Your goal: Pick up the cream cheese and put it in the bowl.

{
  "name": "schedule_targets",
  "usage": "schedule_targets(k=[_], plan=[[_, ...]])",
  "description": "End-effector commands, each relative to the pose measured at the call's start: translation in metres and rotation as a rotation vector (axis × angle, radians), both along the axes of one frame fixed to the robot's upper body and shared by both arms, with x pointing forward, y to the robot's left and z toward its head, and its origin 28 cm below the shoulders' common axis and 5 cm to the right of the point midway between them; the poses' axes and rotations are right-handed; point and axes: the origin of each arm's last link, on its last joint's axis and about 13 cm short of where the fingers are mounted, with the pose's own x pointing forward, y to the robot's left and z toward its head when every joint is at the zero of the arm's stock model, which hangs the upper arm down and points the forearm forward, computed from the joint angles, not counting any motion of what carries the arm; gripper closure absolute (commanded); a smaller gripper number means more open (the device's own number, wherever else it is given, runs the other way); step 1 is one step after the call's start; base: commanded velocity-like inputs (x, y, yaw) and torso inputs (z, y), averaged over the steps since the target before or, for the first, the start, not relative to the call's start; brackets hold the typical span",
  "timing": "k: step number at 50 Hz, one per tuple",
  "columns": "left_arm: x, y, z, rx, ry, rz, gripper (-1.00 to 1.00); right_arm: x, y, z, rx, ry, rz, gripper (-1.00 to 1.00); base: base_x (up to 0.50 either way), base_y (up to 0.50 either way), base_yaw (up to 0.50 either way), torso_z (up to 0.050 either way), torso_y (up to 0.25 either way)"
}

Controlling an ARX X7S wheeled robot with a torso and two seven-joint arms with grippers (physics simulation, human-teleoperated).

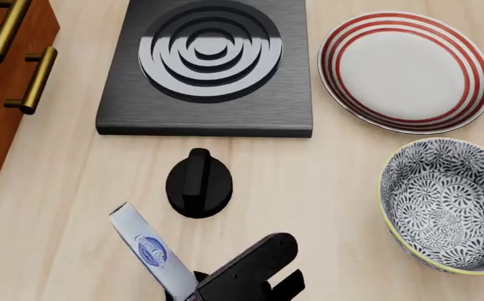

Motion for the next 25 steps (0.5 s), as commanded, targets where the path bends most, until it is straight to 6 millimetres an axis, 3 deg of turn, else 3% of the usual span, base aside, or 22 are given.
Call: schedule_targets(k=[1,25], plan=[[0.000,0.000,0.000,0.003,0.002,0.002,-1.00,-0.005,-0.007,0.016,0.020,-0.068,-0.026,1.00,0.00,0.00,0.00,0.000,0.000],[0.000,0.000,0.000,0.005,0.009,0.000,-1.00,-0.015,-0.026,0.053,0.072,-0.143,-0.150,1.00,0.00,0.00,0.00,0.000,0.001]])
